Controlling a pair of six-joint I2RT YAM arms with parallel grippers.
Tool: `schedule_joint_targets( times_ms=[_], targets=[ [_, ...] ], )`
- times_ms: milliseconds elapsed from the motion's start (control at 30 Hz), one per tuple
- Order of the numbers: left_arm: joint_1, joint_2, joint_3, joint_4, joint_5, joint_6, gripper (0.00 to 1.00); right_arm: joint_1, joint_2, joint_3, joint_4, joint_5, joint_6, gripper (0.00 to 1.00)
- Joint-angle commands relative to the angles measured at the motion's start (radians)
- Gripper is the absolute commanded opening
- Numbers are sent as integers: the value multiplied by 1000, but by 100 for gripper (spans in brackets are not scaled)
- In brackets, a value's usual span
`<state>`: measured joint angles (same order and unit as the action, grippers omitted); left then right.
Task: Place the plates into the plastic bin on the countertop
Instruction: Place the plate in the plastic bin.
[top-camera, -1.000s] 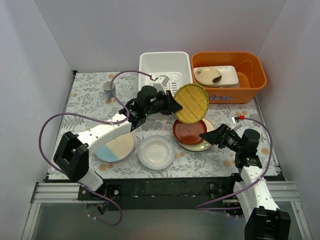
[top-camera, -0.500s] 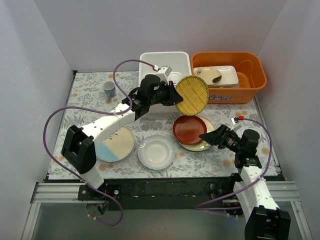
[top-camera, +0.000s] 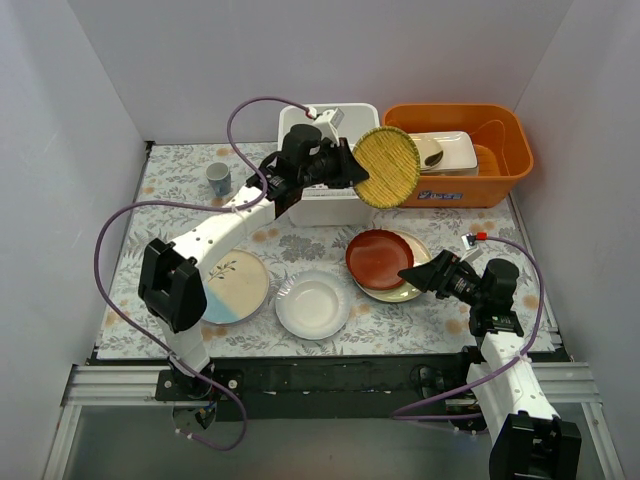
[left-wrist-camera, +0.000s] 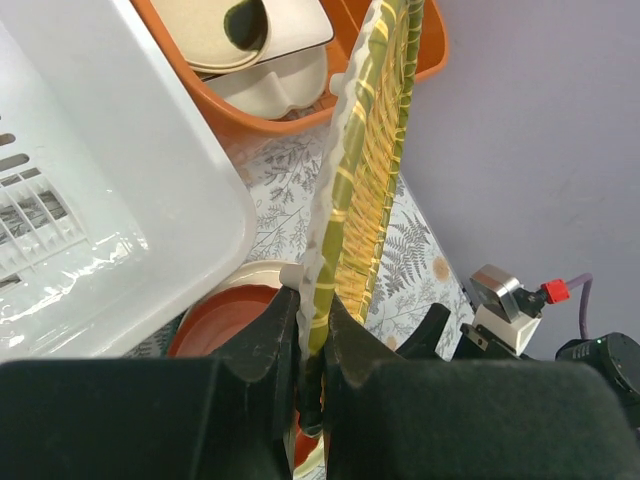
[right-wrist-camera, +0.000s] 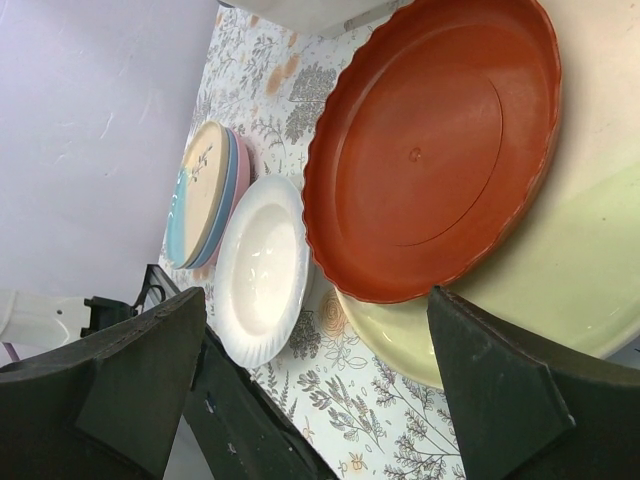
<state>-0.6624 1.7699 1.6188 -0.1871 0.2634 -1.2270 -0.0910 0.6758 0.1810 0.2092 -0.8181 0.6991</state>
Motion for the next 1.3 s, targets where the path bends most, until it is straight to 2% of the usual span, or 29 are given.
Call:
schedule_joint_targets(
  times_ms=[0, 600, 1267],
  targets=[
    [24, 10, 84, -15, -12, -17, 0, 2, -4, 9, 13, -13, -24, 98],
    [144, 149, 282, -43, -15, -43, 0, 2, 11, 11, -10, -4, -61, 98],
    [162, 253, 409, -127, -225, 40, 0, 2, 11, 8, -39, 0, -92, 98]
  ],
)
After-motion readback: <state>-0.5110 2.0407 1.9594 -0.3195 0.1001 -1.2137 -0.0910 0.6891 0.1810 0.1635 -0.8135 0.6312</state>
